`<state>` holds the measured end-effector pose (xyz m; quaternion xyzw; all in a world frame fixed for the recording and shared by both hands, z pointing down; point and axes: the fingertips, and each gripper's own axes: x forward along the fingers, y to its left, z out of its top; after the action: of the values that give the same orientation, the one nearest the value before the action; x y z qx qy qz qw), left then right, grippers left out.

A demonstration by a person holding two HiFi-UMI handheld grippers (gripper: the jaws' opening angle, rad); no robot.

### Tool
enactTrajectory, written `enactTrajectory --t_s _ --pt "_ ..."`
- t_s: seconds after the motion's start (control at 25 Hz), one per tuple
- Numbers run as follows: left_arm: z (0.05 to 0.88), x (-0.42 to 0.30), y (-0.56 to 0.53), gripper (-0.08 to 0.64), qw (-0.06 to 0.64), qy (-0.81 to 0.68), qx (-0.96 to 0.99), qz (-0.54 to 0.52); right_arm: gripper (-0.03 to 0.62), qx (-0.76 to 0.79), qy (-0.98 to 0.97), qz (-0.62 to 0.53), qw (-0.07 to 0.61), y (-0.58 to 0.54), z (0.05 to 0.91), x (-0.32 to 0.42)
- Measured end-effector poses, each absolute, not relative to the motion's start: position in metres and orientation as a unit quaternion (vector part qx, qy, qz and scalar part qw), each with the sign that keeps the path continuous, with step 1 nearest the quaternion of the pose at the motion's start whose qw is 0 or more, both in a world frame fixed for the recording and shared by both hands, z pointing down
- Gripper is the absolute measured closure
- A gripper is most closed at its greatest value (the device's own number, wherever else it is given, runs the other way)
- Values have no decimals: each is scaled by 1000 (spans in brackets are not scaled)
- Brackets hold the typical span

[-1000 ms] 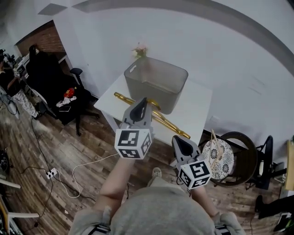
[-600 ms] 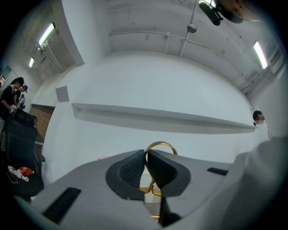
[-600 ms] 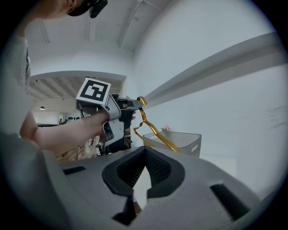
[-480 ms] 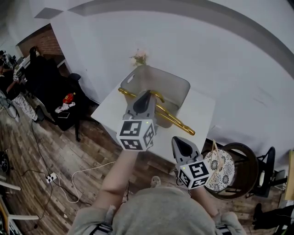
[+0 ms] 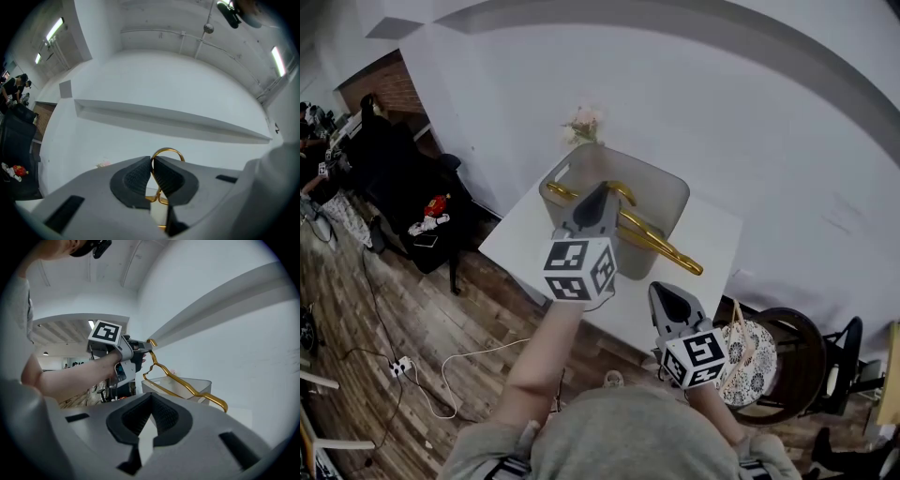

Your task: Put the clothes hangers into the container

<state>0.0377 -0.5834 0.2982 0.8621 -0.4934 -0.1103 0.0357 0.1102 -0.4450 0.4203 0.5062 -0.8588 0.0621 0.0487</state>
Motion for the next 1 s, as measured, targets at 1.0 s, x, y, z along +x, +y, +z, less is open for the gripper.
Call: enactTrajectory --t_s 1.0 --pt "375 -2 -622 528 75 -561 821 -70 595 479 -874 72 43 -491 438 111"
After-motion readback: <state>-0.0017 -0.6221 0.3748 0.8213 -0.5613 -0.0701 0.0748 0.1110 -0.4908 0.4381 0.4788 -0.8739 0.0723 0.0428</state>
